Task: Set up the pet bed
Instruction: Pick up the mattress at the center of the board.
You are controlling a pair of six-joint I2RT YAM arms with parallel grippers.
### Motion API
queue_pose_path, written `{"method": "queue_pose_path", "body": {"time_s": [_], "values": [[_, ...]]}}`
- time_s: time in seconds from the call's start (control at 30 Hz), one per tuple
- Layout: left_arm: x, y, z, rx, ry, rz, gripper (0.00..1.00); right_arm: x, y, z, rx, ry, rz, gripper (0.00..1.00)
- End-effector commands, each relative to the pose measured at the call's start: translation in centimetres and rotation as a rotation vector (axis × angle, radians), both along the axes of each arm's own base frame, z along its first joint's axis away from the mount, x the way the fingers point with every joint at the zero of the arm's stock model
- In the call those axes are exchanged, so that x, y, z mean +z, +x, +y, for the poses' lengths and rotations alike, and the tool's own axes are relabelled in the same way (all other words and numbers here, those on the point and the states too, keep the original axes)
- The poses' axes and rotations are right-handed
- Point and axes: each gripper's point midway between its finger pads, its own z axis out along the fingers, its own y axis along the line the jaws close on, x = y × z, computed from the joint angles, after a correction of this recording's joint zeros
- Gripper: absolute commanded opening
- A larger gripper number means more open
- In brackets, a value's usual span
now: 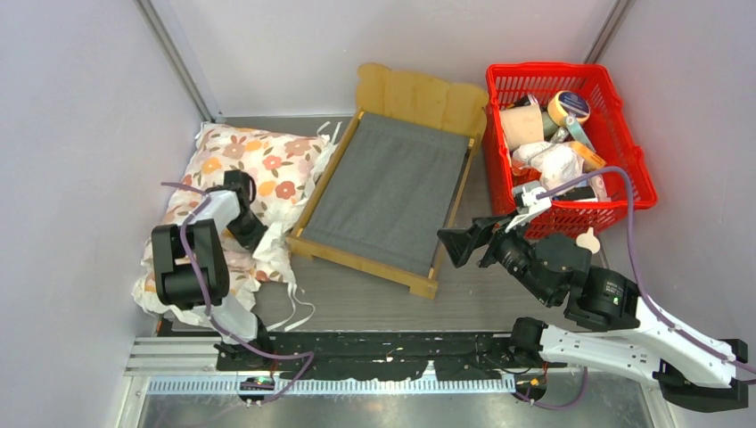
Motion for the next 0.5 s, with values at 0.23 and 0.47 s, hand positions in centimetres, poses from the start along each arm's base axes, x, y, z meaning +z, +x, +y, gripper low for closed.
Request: {"method": "queue_pose_path", "body": {"time_s": [0.23,0.47], "values": [[15.5,4.3,2.4,-0.024,0.194,-0.383,0.00,2.1,0.5,-1.4,-0.069,0.029,-0.019,0.97],[28.9,5.2,-0.4,-0.148,0.245,-0.716,0.00,2.1,1.0,-1.9,-0.111,0.005,-0.018,0.97]]}}
